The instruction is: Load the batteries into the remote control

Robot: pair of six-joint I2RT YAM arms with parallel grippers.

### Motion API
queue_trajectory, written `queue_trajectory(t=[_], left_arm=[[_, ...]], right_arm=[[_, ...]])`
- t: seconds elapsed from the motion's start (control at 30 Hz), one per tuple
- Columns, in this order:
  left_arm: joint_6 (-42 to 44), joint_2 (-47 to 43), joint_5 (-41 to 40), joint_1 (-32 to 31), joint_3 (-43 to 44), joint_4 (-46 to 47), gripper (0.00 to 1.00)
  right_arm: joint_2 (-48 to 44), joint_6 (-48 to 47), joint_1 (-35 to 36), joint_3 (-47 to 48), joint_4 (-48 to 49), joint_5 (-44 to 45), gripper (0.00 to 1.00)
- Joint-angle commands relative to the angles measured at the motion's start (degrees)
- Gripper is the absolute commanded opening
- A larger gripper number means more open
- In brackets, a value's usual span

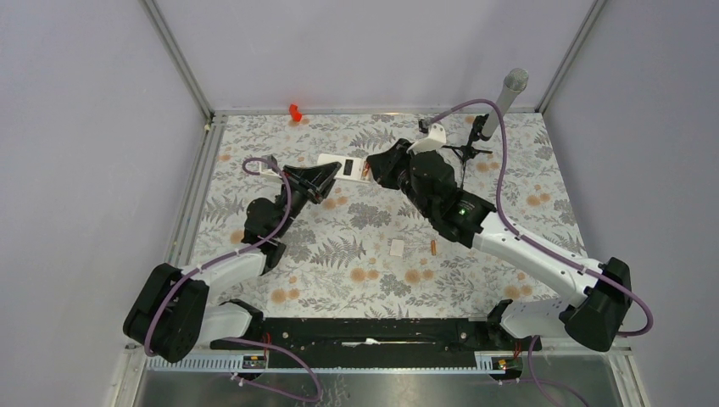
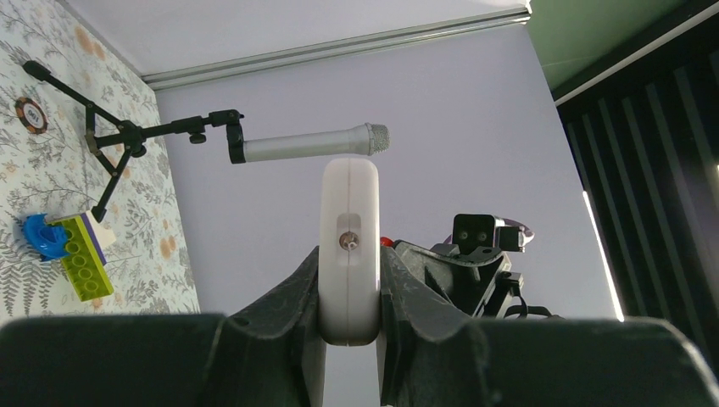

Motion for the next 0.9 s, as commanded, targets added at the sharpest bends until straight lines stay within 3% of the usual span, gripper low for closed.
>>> queue_trajectory(t=[0.0,0.2,0.47,0.87], left_arm=[[-2.1,1.5,-1.0,-0.8,1.7,10.4,0.0],[-1.8,0.9,-1.6,-1.0,1.5,10.4,0.0],[-2.6,1.7,-1.5,-1.4,1.9,11.5,0.0],[-3.7,1.9,-2.8,-1.5,1.2,12.0,0.0]], right_arm=[[1.0,-0.9,-0.1,3.4,-2.5,-2.2,0.2],[1.1,-2.2,0.0,3.5,-4.5,-1.3,0.2],[3.3,-2.4,0.0,6.6,-9.2,-2.4,0.29],[2.2,-1.3,0.0,6.5,-10.8,2.7,0.31]])
